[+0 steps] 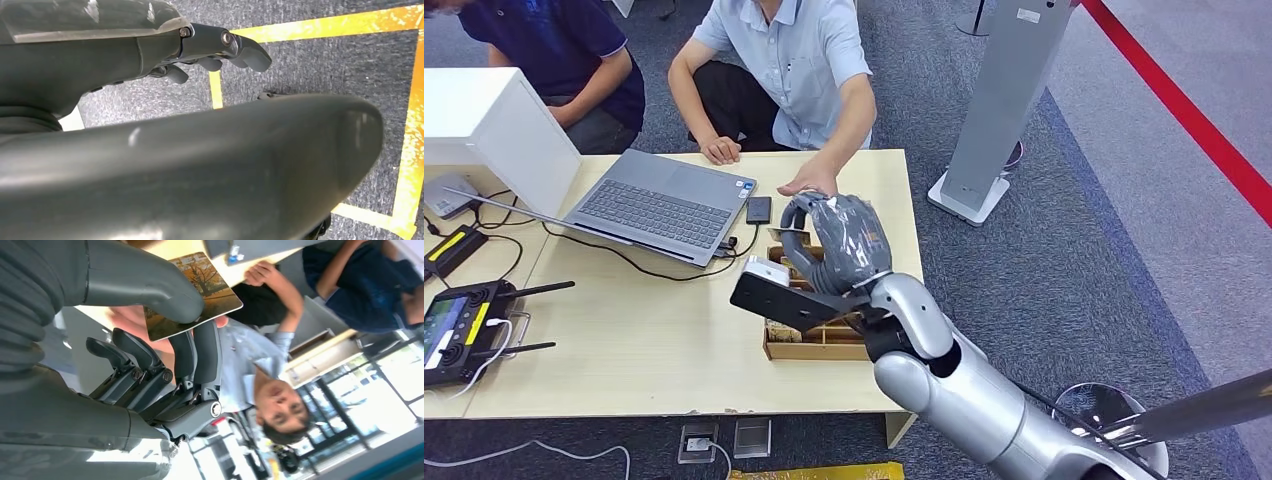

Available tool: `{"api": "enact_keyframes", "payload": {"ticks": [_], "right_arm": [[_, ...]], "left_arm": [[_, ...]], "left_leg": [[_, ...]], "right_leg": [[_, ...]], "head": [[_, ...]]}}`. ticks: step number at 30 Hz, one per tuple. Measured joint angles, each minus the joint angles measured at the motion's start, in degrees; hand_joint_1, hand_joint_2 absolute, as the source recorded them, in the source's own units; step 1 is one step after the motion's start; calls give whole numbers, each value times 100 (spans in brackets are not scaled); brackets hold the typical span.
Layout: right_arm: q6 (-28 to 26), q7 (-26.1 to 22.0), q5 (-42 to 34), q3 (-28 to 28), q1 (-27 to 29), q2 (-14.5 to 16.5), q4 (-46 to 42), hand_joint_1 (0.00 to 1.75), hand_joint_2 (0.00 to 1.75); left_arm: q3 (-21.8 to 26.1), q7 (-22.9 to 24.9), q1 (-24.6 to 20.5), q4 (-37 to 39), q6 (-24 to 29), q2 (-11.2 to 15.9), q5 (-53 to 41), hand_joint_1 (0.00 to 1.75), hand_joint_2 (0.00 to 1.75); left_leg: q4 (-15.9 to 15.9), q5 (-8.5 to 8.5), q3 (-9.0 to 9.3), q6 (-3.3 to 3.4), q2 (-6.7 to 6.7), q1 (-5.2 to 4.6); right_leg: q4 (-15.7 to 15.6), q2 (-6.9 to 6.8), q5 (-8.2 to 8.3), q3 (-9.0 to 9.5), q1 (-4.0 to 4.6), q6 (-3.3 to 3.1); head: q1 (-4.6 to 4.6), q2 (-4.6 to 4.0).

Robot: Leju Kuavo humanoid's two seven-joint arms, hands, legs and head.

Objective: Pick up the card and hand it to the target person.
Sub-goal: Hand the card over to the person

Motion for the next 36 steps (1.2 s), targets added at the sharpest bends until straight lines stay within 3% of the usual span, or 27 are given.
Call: {"api": "enact_keyframes", "payload": {"ticks": [4,13,17,29,36], "right_arm": [[-108,-503,-74,220,-953,534,1568,175,175],[-129,-491,198,536,-1854,1065,3777,175,175],[-86,-467,282,646,-1976,1176,4309,0,175],[-345,-516,174,844,-2230,1365,4865,0,175],[-444,-291,-212,779,-2378,1167,4447,0,175]], "left_arm": [[-8,-39,-23,0,-28,-1,-23,0,0],[-29,-52,-34,0,-70,1,-1,0,0],[-62,-34,-28,0,-103,1,25,0,0],[-69,-142,-18,0,-143,3,159,0,0],[-72,-144,-4,0,-130,4,290,0,0]], "left_leg": [[0,2,-2,-1,-2,0],[1,2,-5,-1,-5,-1],[2,2,-4,-1,-4,-1],[2,2,-3,-1,-2,0],[5,2,-1,-1,0,-1]], "right_leg": [[5,-5,0,-1,0,0],[2,-9,0,-3,-1,0],[1,-8,0,-4,0,0],[2,-3,1,-8,0,-1],[1,-3,1,-8,0,0]], "head": [[-5,0],[10,0],[10,0],[0,0],[3,0]]}}
